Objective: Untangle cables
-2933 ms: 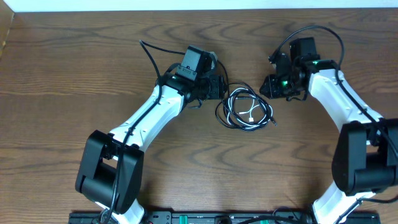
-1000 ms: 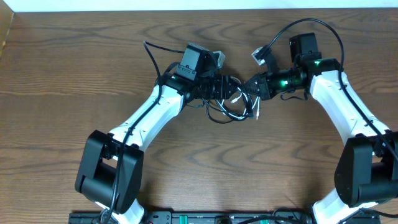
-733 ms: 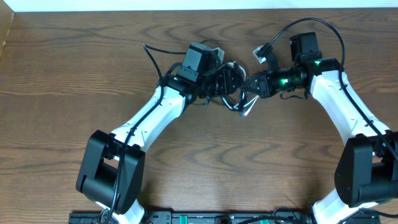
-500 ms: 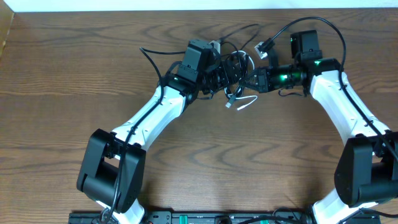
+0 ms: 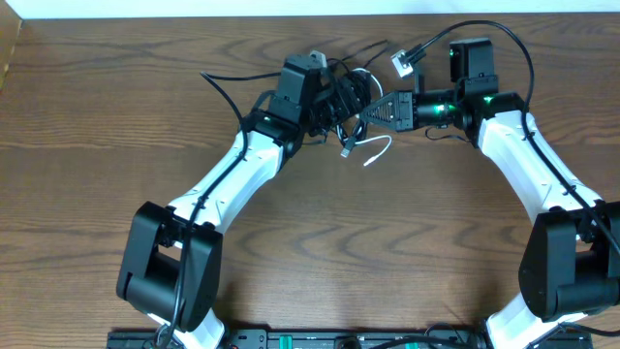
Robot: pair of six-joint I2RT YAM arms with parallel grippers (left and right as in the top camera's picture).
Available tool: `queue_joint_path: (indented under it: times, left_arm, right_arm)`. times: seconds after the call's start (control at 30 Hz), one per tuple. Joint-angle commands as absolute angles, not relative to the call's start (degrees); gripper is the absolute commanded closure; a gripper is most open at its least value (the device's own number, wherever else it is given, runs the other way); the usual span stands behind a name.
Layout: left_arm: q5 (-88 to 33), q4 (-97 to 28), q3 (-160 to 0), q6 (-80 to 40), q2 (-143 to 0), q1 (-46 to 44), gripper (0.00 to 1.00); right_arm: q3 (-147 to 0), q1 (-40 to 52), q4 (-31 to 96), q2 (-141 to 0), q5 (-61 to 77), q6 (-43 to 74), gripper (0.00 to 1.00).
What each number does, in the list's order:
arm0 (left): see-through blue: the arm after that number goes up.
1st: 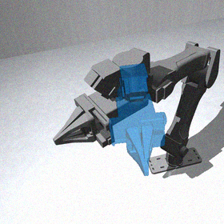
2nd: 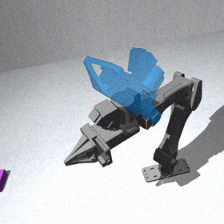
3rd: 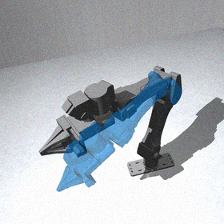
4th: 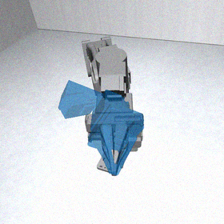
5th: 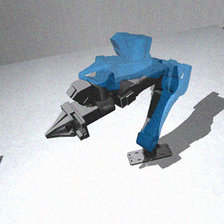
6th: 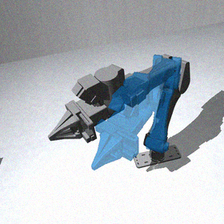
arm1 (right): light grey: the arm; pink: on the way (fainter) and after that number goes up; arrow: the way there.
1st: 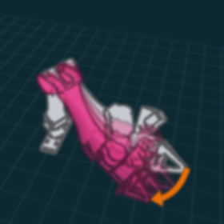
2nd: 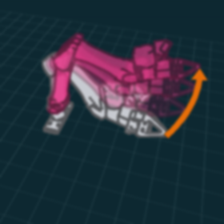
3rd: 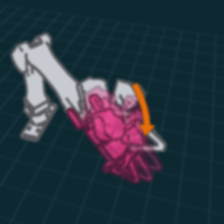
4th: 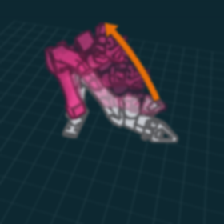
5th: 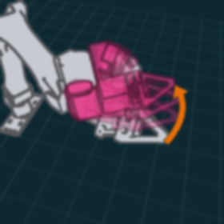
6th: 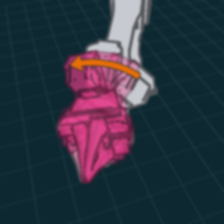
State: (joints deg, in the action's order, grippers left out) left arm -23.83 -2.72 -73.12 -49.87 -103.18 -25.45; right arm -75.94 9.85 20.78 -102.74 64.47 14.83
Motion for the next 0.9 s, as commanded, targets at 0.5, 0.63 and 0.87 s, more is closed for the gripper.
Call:
queue_joint_path:
  times: [0.5,0.63,0.87]
  left_arm:
    - [-26.79,-8.1,-72.42,-40.6,-107.28,-27.73,0.5]
    - [-29.19,-8.12,-72.42,-37.8,-107.28,-27.75,0.59]
    - [-29.32,-9.8,-72.42,-34.63,-107.28,-27.66,0.6]
  right_arm:
    - [-77.84,4.78,2.59,-98.83,75.35,29.32,0.99]
    - [-77.84,1.43,4.4,-98.85,72.77,29.02,0.99]
    - [-77.84,-0.36,21.93,-98.89,54.11,18.17,0.99]
